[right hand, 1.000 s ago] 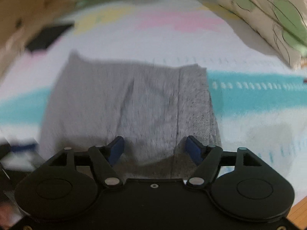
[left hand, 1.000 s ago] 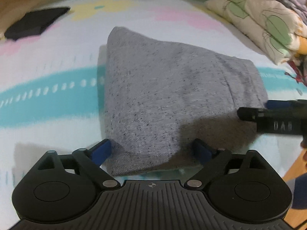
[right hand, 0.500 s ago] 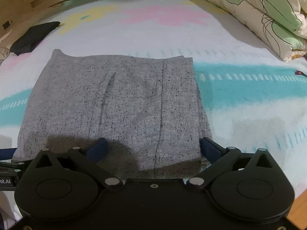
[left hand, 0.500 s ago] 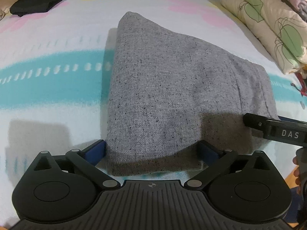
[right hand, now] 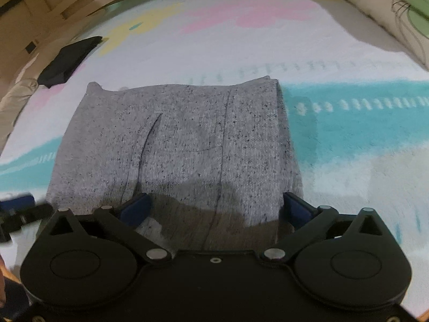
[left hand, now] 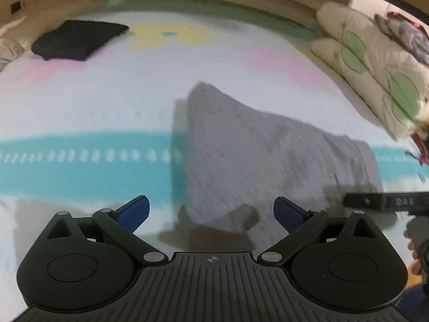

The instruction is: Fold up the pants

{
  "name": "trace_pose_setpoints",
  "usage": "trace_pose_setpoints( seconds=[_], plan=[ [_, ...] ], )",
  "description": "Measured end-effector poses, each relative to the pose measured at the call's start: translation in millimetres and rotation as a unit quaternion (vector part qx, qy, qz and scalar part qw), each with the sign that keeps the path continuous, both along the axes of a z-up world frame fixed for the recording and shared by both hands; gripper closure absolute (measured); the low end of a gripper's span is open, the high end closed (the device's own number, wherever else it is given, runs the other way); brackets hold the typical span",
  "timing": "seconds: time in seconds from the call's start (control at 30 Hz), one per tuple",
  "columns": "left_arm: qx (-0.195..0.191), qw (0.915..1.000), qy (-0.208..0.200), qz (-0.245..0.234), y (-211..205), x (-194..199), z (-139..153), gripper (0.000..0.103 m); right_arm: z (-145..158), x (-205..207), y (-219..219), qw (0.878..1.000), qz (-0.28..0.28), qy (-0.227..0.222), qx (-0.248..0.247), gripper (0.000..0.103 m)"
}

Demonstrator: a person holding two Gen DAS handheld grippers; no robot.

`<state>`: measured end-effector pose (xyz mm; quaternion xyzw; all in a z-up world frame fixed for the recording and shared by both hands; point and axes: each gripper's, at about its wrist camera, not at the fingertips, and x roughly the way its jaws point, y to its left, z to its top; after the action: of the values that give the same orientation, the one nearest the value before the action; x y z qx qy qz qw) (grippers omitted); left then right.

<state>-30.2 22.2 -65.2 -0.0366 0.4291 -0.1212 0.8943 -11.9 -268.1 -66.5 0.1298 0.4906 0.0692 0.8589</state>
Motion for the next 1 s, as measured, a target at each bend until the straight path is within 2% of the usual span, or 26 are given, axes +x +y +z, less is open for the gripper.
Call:
trace_pose_setpoints(
  seconds=[0.17, 0.33, 0.4, 0.47, 0.53, 0.67, 0.77, 0.87, 1.0],
  plan=[
    [-0.022, 0.9992, 0.033, 0.005, 7, 18, -11, 0.003, -1, 9, -6, 1.0, 0.002, 0.009, 0.024, 0.0],
    [-0.02, 0.9986, 0.048, -0.01, 2, 30, -25, 0.003, -3, 12, -8, 0.999, 0.024, 0.008, 0.025, 0.0],
    [-0.028, 0.998, 0.052, -0.019, -2, 33, -28, 0.003, -4, 11, -14, 0.999, 0.023, 0.003, 0.047, 0.0],
    [-0.035, 0.9972, 0.06, -0.029, -6, 39, -32, 0.003, -7, 10, -29, 0.996, 0.019, -0.003, 0.089, 0.0],
    [-0.036, 0.9964, 0.069, -0.035, -10, 43, -37, 0.002, -13, 8, -49, 0.988, 0.001, -0.012, 0.156, 0.0],
    [-0.027, 0.9968, 0.063, -0.042, -17, 46, -39, 0.001, -35, 10, -89, 0.95, -0.056, -0.003, 0.308, 0.0],
    [-0.023, 0.9969, 0.059, -0.048, -20, 49, -40, 0.001, -44, 13, -96, 0.934, -0.064, -0.006, 0.351, 0.0],
    [-0.023, 0.9971, 0.054, -0.048, -22, 52, -42, 0.001, -45, 18, -90, 0.936, -0.055, -0.013, 0.347, 0.0],
    [-0.022, 0.9971, 0.055, -0.048, -24, 52, -41, 0.001, -36, 27, -75, 0.953, -0.027, -0.022, 0.301, 0.0]
  ],
)
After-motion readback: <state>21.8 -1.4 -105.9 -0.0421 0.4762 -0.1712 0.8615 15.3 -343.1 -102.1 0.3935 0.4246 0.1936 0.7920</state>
